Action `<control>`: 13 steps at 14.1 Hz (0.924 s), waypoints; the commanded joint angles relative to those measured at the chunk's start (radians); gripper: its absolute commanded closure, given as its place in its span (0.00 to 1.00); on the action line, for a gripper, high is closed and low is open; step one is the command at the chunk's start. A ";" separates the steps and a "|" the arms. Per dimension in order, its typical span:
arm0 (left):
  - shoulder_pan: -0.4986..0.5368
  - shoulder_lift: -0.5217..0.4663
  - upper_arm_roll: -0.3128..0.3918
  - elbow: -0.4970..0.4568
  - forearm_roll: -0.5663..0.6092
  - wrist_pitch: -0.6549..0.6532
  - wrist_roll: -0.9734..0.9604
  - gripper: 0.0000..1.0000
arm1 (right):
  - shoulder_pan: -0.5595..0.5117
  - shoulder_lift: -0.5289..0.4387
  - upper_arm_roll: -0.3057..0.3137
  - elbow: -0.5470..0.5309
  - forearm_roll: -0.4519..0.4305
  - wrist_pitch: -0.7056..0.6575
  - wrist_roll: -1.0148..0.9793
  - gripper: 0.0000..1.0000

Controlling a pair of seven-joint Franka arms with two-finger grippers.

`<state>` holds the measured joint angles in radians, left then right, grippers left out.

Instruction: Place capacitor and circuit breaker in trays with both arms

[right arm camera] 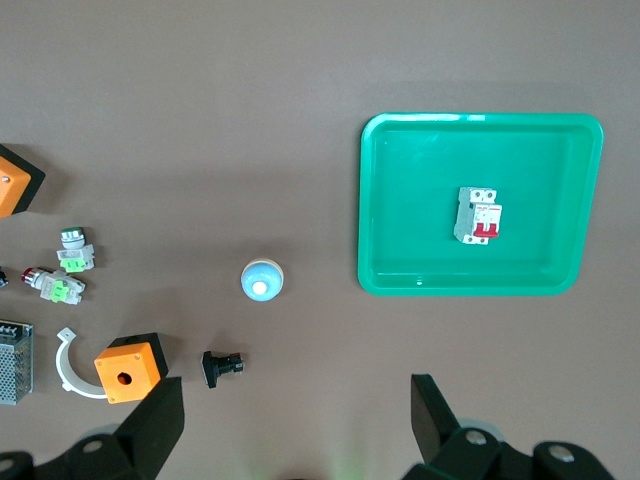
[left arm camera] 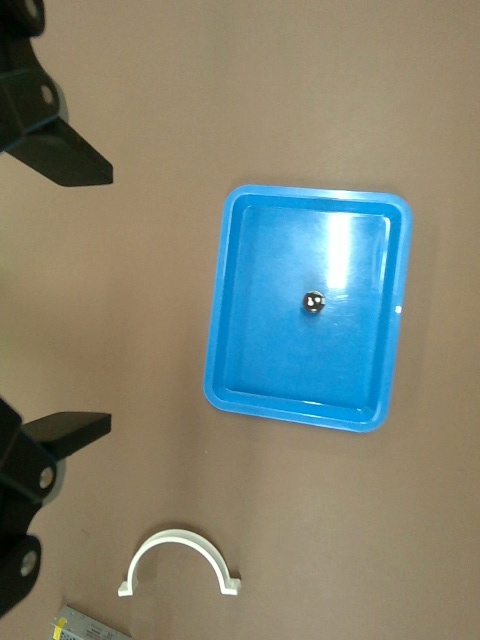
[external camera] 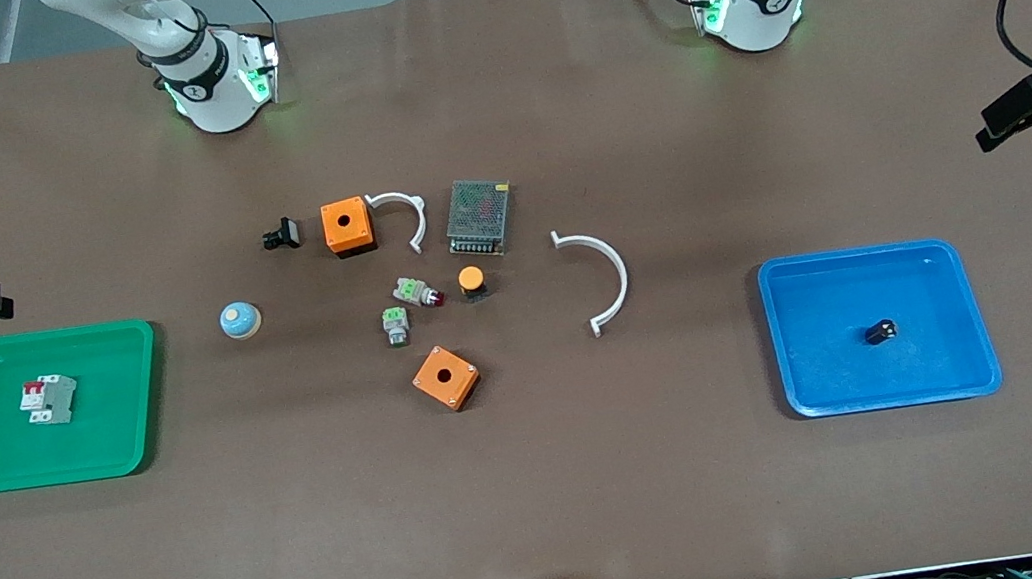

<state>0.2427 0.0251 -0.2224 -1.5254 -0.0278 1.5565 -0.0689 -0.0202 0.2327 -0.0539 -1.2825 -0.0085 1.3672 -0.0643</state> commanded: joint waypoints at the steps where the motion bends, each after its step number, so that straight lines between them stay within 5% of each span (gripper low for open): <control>1: 0.001 0.007 -0.006 0.037 -0.003 -0.024 0.006 0.01 | 0.008 0.005 -0.001 0.018 -0.021 -0.086 0.012 0.00; 6: -0.005 0.010 -0.008 0.037 -0.003 -0.024 0.003 0.01 | 0.014 -0.048 0.000 -0.017 -0.008 -0.089 0.014 0.00; 13: -0.002 0.021 -0.006 0.037 -0.003 -0.024 0.003 0.00 | 0.011 -0.234 -0.004 -0.228 0.044 0.052 0.011 0.00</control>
<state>0.2372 0.0346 -0.2258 -1.5075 -0.0278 1.5505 -0.0689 -0.0162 0.0846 -0.0522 -1.4081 0.0190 1.3756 -0.0642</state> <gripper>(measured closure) 0.004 0.000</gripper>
